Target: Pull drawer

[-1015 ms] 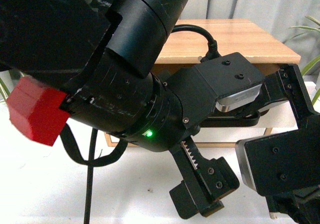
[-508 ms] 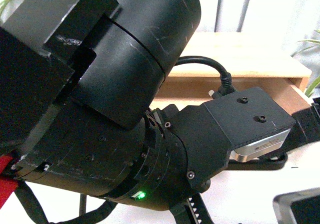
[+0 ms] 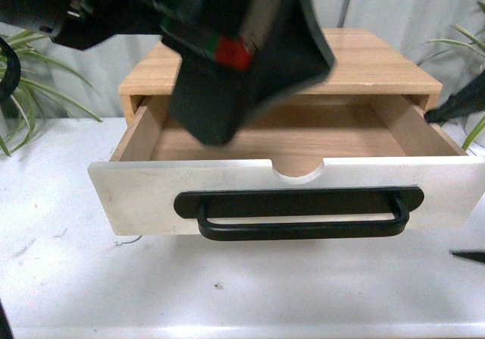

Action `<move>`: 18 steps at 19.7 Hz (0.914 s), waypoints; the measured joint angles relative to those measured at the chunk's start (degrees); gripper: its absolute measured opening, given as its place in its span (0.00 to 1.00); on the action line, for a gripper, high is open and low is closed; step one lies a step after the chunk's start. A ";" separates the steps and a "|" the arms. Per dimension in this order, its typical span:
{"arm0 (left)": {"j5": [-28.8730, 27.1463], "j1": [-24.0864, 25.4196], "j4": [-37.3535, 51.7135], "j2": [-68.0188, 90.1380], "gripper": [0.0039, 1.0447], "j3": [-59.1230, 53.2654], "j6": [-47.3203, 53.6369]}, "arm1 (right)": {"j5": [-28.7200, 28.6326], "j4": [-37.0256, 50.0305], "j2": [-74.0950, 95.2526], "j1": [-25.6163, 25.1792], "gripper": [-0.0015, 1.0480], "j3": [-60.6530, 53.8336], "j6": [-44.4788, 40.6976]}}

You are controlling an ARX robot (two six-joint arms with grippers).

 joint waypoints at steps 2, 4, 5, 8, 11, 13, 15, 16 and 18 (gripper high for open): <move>-1.38 6.12 3.56 0.87 0.94 -1.07 -7.69 | 1.62 6.40 1.11 -2.08 0.94 0.35 9.35; -4.81 13.35 7.63 1.22 0.94 -2.29 -16.37 | 5.29 14.53 3.15 -3.32 0.94 0.35 19.63; -7.91 16.72 10.23 1.20 0.94 -3.06 -20.11 | 8.63 19.65 4.79 -4.02 0.94 1.11 27.63; -10.40 20.00 10.05 1.11 0.94 -3.56 -23.19 | 12.11 22.60 6.08 -5.09 0.94 2.29 35.43; -12.41 23.19 10.21 0.92 0.94 -4.68 -25.90 | 14.45 23.82 6.80 -6.49 0.94 3.45 43.56; -14.27 27.87 9.29 -0.26 0.94 -6.86 -27.61 | 16.04 25.55 6.88 -8.55 0.94 4.24 55.98; -14.21 31.95 9.57 -4.79 0.94 -10.05 -27.36 | 16.83 28.04 4.74 -9.53 0.94 3.65 67.14; -14.23 33.55 9.97 -7.19 0.94 -11.39 -26.62 | 17.55 30.38 3.17 -9.38 0.93 2.62 69.77; -13.94 35.71 23.23 -12.39 0.84 -17.90 -22.12 | 29.73 49.99 -4.61 -6.88 0.75 -8.28 76.00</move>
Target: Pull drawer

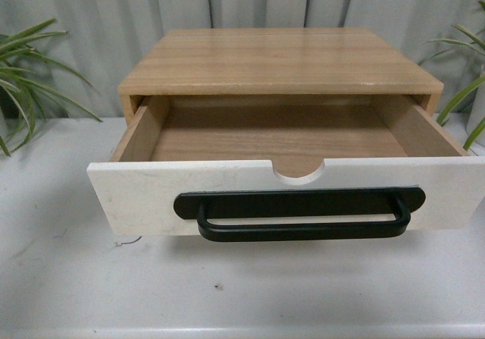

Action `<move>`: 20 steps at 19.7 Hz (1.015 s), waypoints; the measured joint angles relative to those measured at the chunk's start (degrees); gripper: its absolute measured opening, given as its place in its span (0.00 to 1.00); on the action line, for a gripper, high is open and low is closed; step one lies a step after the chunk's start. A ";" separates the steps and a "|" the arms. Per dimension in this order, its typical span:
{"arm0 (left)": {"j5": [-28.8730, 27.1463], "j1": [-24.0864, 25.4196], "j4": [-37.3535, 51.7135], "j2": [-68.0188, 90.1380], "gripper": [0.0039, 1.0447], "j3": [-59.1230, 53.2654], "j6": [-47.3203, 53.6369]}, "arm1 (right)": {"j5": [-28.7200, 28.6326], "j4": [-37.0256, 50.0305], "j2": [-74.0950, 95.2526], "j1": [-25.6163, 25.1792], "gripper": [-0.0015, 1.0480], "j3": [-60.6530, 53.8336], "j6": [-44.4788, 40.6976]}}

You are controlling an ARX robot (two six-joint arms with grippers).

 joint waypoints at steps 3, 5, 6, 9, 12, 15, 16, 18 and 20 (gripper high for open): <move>-0.57 -1.84 8.41 -15.02 0.51 -14.95 5.14 | 3.26 -2.38 -17.16 0.09 0.42 -13.97 3.06; -1.99 -3.45 9.14 -18.16 0.30 -18.71 5.64 | 3.30 -1.16 -24.44 0.09 0.21 -19.32 3.50; -3.06 -4.20 8.96 -20.24 0.17 -21.38 5.66 | 3.28 -0.46 -26.60 0.09 0.07 -21.40 3.52; -8.11 -9.33 7.98 -25.42 0.01 -24.85 5.75 | 3.30 -0.94 -30.69 0.09 0.02 -27.15 3.67; -8.83 -9.88 6.08 -29.27 0.01 -27.43 5.88 | 3.32 -1.62 -34.97 0.09 0.02 -29.64 3.67; -8.90 -9.70 4.55 -32.46 0.01 -28.85 5.88 | 3.28 -3.15 -37.55 0.09 0.02 -31.50 3.67; -8.87 -9.70 4.09 -33.18 0.01 -29.11 5.88 | 3.30 -3.39 -38.23 0.09 0.02 -31.87 3.67; -8.87 -9.70 2.73 -35.17 0.01 -29.83 5.88 | 3.30 -4.42 -40.48 0.09 0.02 -32.79 3.67; -8.87 -9.70 1.33 -37.18 0.01 -30.58 5.88 | 3.30 -5.66 -42.53 0.09 0.02 -33.62 3.67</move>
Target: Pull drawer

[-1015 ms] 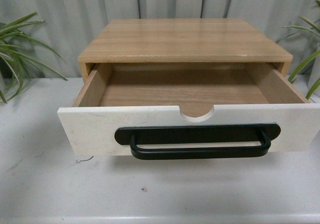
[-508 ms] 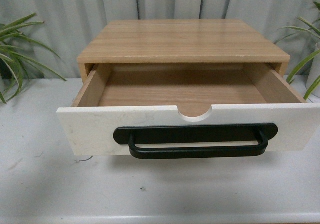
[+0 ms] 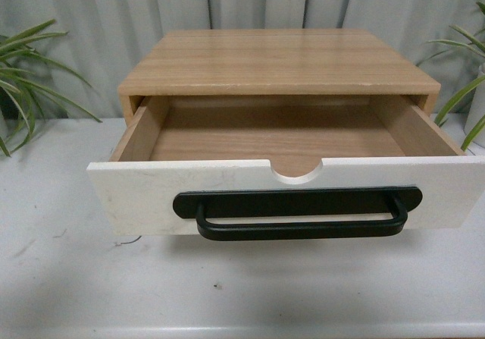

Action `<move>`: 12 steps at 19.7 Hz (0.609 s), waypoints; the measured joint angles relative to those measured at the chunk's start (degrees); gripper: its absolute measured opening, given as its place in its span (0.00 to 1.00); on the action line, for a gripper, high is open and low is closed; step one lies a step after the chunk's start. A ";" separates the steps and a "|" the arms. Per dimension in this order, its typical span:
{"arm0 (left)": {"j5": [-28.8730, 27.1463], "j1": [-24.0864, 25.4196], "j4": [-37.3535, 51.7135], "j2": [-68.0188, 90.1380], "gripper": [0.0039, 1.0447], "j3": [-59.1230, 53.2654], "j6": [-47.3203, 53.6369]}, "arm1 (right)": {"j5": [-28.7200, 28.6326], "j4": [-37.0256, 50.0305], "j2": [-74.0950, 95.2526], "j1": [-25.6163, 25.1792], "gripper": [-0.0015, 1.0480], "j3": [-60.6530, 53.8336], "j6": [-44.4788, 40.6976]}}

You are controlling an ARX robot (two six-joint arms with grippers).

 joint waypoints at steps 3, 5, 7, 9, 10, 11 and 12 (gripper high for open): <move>0.02 0.00 -0.59 -4.59 0.01 -2.03 0.00 | 0.02 -3.52 -5.18 0.00 0.02 -1.60 0.00; 0.00 0.00 -3.17 -6.01 0.01 -2.60 0.00 | 0.02 -5.03 -7.02 0.00 0.02 -1.99 0.00; 0.00 0.00 -5.22 -8.52 0.01 -2.60 0.00 | -0.02 -4.46 -8.39 0.00 0.02 -3.58 0.00; 0.02 0.00 -5.92 -10.03 0.01 -2.60 0.00 | 0.02 -5.27 -9.27 0.00 0.02 -3.58 0.00; 0.02 0.00 -7.26 -10.99 0.01 -2.60 0.00 | 0.02 -6.25 -10.40 0.00 0.02 -3.58 0.00; 0.02 0.00 -7.98 -11.69 0.01 -2.60 0.00 | 0.02 -7.08 -11.91 0.00 0.02 -3.58 0.00; 0.02 0.00 -8.76 -12.33 0.01 -2.60 0.00 | 0.02 -7.61 -12.52 0.00 0.02 -3.58 0.00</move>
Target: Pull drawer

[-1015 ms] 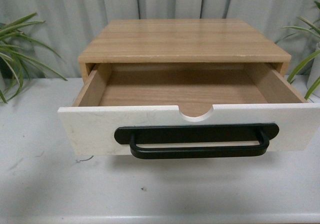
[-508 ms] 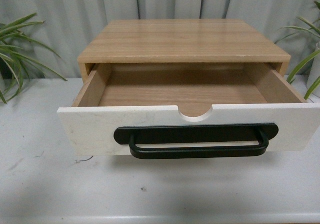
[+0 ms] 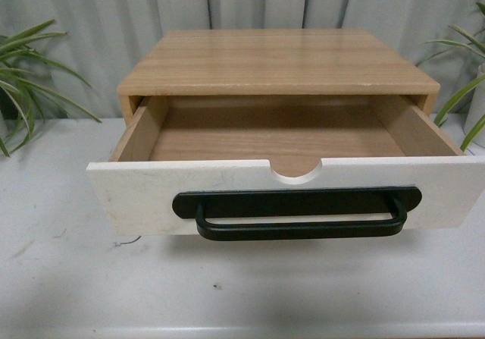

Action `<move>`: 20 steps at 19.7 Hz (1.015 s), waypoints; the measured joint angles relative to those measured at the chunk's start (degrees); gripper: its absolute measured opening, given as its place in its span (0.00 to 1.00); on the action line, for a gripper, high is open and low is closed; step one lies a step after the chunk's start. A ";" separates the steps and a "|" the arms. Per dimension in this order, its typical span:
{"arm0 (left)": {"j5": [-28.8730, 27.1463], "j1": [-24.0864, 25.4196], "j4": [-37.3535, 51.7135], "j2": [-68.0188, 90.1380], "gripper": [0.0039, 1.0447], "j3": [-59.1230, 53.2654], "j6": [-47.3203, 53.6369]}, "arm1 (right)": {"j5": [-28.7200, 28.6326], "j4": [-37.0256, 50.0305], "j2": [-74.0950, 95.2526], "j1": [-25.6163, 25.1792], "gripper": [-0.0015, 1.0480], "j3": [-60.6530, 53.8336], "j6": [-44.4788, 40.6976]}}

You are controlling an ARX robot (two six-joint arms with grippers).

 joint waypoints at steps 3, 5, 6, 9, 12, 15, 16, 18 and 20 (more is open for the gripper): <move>-0.02 0.00 -1.75 -2.10 0.01 0.00 0.00 | 0.00 -2.71 -2.03 0.00 0.02 0.00 0.00; 0.00 0.00 -2.95 -2.93 0.01 0.00 0.00 | 0.00 -3.41 -3.15 0.00 0.02 0.00 0.00; -0.02 0.00 -3.26 -3.34 0.01 0.00 0.00 | 0.00 -4.00 -3.72 0.00 0.02 0.00 0.00; -0.07 0.00 -8.24 -7.06 0.01 0.17 0.00 | 0.00 -6.03 -5.51 0.00 0.02 0.00 0.00; 0.13 0.00 -13.75 -14.10 0.01 0.04 0.00 | 0.07 -13.73 -10.51 0.00 0.02 0.02 0.02; 0.00 -0.04 -15.23 -14.03 0.01 0.04 0.00 | 0.04 -15.54 -15.67 0.00 0.02 0.28 0.04; 0.04 -0.09 -14.82 -14.01 0.01 0.04 0.02 | 0.13 -16.41 -15.67 -0.02 0.02 0.17 0.04; 0.00 -0.09 -14.49 -14.03 0.01 0.04 0.02 | 0.11 -16.85 -15.54 0.00 0.02 0.04 0.04; 0.00 -0.09 -14.78 -14.03 0.01 0.04 0.02 | 0.09 -16.70 -15.63 0.00 0.02 0.04 0.02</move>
